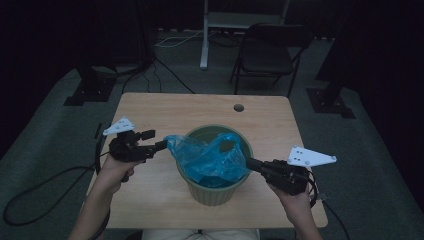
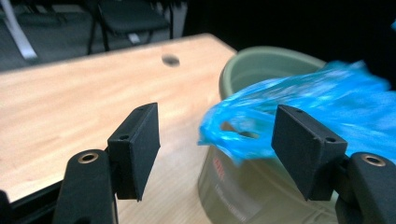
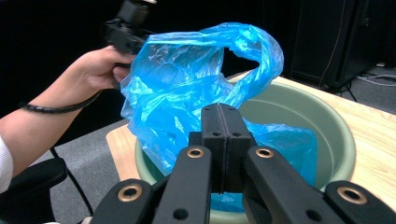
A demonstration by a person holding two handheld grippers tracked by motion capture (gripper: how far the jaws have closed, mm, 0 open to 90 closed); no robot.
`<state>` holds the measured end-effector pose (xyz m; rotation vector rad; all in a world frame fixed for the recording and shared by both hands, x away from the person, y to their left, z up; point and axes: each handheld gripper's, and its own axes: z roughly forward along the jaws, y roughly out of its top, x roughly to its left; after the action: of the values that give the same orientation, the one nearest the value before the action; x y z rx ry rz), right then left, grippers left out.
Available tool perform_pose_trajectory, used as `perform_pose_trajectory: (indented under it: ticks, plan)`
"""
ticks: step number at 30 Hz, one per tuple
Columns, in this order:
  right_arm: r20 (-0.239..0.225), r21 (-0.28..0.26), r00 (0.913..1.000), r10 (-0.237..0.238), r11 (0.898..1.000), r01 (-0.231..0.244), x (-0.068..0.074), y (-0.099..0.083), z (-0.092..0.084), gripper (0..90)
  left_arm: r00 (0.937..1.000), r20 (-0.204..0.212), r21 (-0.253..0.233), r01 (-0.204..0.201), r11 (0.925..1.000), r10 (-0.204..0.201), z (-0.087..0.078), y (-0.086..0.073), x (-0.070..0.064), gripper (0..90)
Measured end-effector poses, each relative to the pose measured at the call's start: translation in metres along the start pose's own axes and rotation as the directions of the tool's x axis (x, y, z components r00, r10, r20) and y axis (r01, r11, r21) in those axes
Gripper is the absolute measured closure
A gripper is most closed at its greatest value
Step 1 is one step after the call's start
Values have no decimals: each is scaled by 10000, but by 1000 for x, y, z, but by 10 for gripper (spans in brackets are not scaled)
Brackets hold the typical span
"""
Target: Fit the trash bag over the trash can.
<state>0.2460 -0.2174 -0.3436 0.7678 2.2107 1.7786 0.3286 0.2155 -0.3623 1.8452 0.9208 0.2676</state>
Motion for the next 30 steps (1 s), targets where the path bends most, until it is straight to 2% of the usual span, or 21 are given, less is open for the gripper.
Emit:
perform_pose_trajectory:
  ticks: [1, 2, 3, 4, 6, 8, 9, 12, 14, 15, 16, 17, 18, 19, 21, 22, 23, 25, 28, 29, 30]
  plan:
    - [-44, 15, 10000, 4, 10000, -4, 0, 0, 1, 900, 10000, 5, 209, 69, 9998, -69, 4, 1, 2, 332]
    - [-24, -8, 10000, 18, 10000, -18, 0, -1, 1, 900, 9988, 372, 508, 309, 9982, -328, 12, 1, 8, 333]
    - [-60, 6, 10000, 43, 10000, -43, 0, -1, 1, 900, 9941, 817, 655, 656, 9957, -708, 18, 0, 14, 344]
    - [-62, -13, 10000, 57, 10000, -57, -1, -1, 0, 900, 9905, 1003, 730, 866, 9936, -937, 23, 0, 19, 389]
    - [-85, -101, 9999, 98, 9999, -99, -1, -2, -1, 900, 9818, 1641, 816, 833, 9932, -958, 29, -2, 24, 547]
    - [-140, -154, 9998, 111, 9998, -113, -1, -3, -2, 900, 9817, 1678, 809, 776, 9937, -903, 30, -2, 24, 749]
    - [-172, -205, 9998, 109, 9997, -113, 0, -3, -5, 900, 9889, 1474, 792, 97, 9968, -213, 32, 2, 18, 840]
    - [-329, -282, 9994, 102, 9995, -112, 2, -5, -10, 900, 9976, 664, 586, -225, 9980, 186, 32, 12, 11, 890]
    - [-528, -362, 9985, 132, 9992, -151, 5, -8, -14, 900, 9989, 53, 432, -475, 9979, 474, 31, 18, 7, 891]
    - [-570, -342, 9983, 91, 9994, -110, 6, -10, -16, 900, 9984, -188, 381, -524, 9979, 531, 31, 21, 6, 891]
    - [-570, -342, 9983, 91, 9994, -110, 6, -10, -16, 900, 9984, -188, 381, -524, 9979, 531, 31, 21, 6, 891]
    - [-666, -364, 9978, 25, 9993, -49, 8, -12, -18, 900, 9943, -734, 335, -745, 9967, 768, 30, 26, 4, 891]
    - [-830, -363, 9965, -21, 9993, -10, 11, -18, -23, 900, 9915, -992, 325, -812, 9962, 841, 30, 28, 4, 891]
    - [-865, -255, 9962, -34, 9997, 12, 13, -21, -25, 900, 9891, -1180, 299, -853, 9959, 883, 30, 30, 4, 891]
    - [-842, -187, 9964, 39, 9998, -55, 15, -26, -27, 900, 9885, -1256, 255, -814, 9964, 839, 30, 32, 4, 891]
    - [-861, -93, 9962, 149, 9998, -158, 15, -30, -28, 900, 9849, -1527, 187, -793, 9967, 813, 29, 34, 6, 891]
    - [-976, 250, 9934, 601, 9980, -579, 16, -45, -29, 900, 9852, -1520, 172, -772, 9969, 789, 28, 35, 7, 891]
    - [-936, 681, 9902, 1041, 9929, -979, 15, -60, -30, 900, 9825, -1705, 160, -738, 9971, 754, 28, 34, 9, 891]
    - [-559, 883, 9886, 1398, 9870, -1346, 11, -73, -33, 900, 9843, -1611, 125, -714, 9974, 725, 27, 33, 10, 891]
    - [-195, 943, 9805, 1954, 9767, -1927, 2, -87, -37, 900, 9806, -1766, 205, -824, 9964, 848, 26, 31, 10, 890]
    - [-134, 956, 9749, 2220, 9709, -2198, -2, -93, -38, 900, 9780, -1872, 307, -882, 9956, 924, 28, 30, 9, 890]
